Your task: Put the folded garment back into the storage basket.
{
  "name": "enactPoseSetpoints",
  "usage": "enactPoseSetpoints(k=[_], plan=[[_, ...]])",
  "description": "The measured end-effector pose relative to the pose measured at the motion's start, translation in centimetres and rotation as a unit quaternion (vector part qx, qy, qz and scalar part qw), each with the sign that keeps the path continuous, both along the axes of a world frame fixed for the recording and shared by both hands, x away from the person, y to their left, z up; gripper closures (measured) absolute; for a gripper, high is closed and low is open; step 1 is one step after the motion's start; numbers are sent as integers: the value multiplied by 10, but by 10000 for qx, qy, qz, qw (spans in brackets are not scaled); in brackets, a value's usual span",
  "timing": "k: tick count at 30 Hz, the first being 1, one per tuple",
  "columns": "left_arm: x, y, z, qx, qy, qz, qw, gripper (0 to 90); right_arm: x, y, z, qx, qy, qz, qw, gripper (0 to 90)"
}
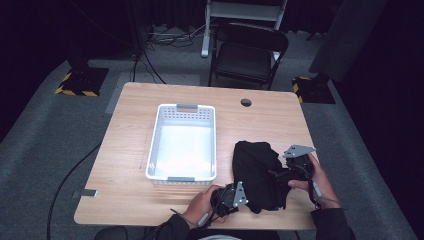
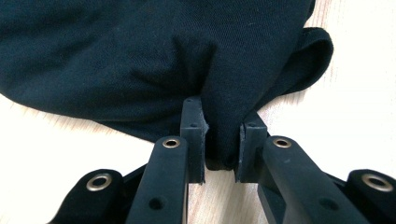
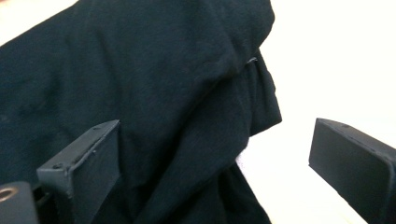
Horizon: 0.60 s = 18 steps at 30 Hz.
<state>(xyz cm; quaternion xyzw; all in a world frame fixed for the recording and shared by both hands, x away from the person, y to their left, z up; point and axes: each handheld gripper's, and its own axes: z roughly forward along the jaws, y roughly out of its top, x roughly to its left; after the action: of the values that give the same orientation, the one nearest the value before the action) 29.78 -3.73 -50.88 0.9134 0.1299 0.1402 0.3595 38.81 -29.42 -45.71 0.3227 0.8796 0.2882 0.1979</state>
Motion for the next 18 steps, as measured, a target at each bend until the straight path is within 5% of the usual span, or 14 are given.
enactPoseSetpoints(k=[18], plan=[[0, 0, 0, 1, 3, -3, 10000, 772, 18, 5, -6, 63, 20, -139, 9999, 40]])
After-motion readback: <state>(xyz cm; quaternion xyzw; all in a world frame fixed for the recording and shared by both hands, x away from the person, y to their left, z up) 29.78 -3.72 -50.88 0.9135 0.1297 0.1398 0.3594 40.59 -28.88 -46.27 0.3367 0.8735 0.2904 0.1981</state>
